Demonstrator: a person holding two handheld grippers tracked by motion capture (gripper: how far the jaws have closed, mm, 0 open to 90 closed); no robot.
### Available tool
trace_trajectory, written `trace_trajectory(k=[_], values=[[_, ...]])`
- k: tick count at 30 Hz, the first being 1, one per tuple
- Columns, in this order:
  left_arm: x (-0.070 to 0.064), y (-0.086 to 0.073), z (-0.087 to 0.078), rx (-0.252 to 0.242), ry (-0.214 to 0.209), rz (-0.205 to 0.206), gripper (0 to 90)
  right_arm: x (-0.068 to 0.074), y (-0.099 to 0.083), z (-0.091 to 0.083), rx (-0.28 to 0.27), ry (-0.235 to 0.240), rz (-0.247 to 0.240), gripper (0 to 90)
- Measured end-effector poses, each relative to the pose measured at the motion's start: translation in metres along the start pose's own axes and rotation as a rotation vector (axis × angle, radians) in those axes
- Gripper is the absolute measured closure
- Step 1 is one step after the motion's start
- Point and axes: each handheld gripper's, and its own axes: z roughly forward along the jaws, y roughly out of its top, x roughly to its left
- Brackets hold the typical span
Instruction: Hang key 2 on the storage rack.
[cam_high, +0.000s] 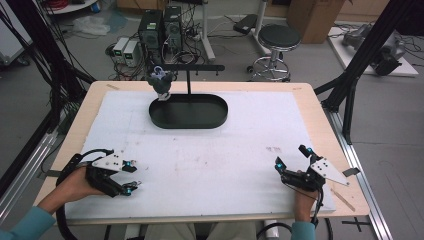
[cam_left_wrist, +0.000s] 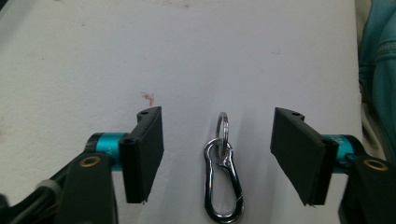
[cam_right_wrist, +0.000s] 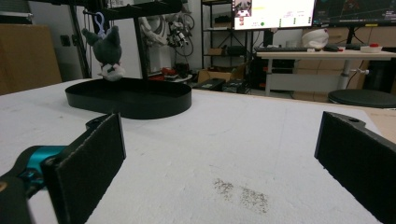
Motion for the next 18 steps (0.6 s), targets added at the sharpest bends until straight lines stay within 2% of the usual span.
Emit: trace_trajectory(k=[5, 18], values=[[0.0007, -0.0004, 0.0016, 0.040, -0.002, -0.007, 47.6, 0.0000, 0.0000, 0.0000, 0.000, 0.000, -0.001, 1.0], [0.0010, -0.0005, 0.0025, 0.047, -0.012, -0.038, 67.1, -0.0002, 0.0000, 0.0001, -0.001, 0.002, -0.002, 1.0]])
